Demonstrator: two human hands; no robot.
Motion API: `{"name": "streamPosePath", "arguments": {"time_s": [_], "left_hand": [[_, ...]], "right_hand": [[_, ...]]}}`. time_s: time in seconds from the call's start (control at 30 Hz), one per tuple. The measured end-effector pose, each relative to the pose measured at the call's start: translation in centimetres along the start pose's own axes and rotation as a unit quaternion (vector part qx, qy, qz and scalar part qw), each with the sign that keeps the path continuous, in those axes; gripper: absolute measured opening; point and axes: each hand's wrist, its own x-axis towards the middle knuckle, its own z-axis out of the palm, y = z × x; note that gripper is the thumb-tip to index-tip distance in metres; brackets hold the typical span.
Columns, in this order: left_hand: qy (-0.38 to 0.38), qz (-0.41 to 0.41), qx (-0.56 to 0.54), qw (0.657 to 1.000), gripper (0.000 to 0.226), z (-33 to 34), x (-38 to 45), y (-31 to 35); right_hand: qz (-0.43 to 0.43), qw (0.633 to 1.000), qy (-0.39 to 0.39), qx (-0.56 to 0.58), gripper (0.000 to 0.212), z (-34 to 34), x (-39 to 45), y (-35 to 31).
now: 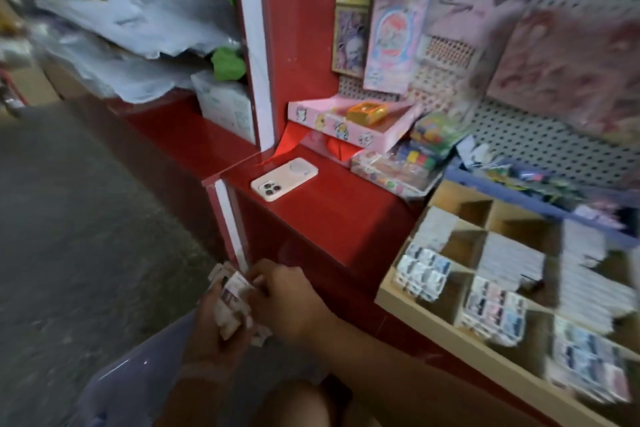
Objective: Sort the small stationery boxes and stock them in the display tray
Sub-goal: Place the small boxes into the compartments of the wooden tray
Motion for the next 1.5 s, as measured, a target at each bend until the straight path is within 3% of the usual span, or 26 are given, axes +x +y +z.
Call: {"name": "streamPosePath", "arguments": {"time_s": [0.03,0.07,0.2,0.3,0.37,0.5,0.63,0.87,1.07,1.17,1.37,1.5], "left_hand": [[0.011,-0.013,-0.077,0.997,0.018,0.8,0.0,0.0],[0.006,-0.042,-0.125,0.991,0.014,1.8,0.2,0.5],[0.017,0.021,-0.097,0.995,0.012,8.5,-2.2,1.9],[0.001,-0.031,-0.135,0.990,0.031,12.4,-3.4,1.9],[-0.001,-0.024,-0.138,0.990,0.044,14.4,-3.9,1.2],[-0.035,-0.050,-0.165,0.984,0.022,18.0,-4.4,0.6],[-0.075,-0.053,-0.156,0.983,0.011,21.6,-3.6,0.2],[-0.097,-0.051,-0.145,0.983,0.007,25.2,-2.1,-0.4],[-0.075,-0.067,-0.121,0.988,0.032,25.8,-1.5,-1.3],[-0.075,-0.089,-0.119,0.986,0.020,25.7,-1.3,-1.8],[-0.075,-0.105,-0.136,0.982,0.020,25.4,-0.2,-2.0],[-0.083,-0.089,-0.141,0.982,0.042,24.8,0.7,-2.0]], "right_hand": [[0.012,0.999,0.026,0.021,0.021,-1.1,-0.8,-0.3],[0.023,0.998,0.045,0.040,0.019,-2.1,-1.4,-0.5],[0.037,0.987,0.083,0.132,0.006,-6.0,-3.9,-0.1],[0.043,0.968,0.105,0.223,0.016,-9.5,-6.2,0.7],[0.045,0.958,0.124,0.255,0.008,-12.5,-8.1,1.4],[0.088,0.943,0.190,0.259,0.016,-19.0,-11.7,3.6],[0.157,0.941,0.251,0.165,0.029,-24.2,-13.4,7.3],[0.208,0.941,0.247,-0.106,0.021,-27.5,-12.2,12.1],[0.175,0.949,0.163,-0.207,0.016,-24.4,-7.9,13.3],[0.171,0.949,0.117,-0.237,0.021,-22.3,-5.8,14.3],[0.159,0.946,0.108,-0.262,0.024,-22.0,-3.5,14.7],[0.117,0.952,0.051,-0.279,0.029,-22.1,-3.5,14.9]]}}
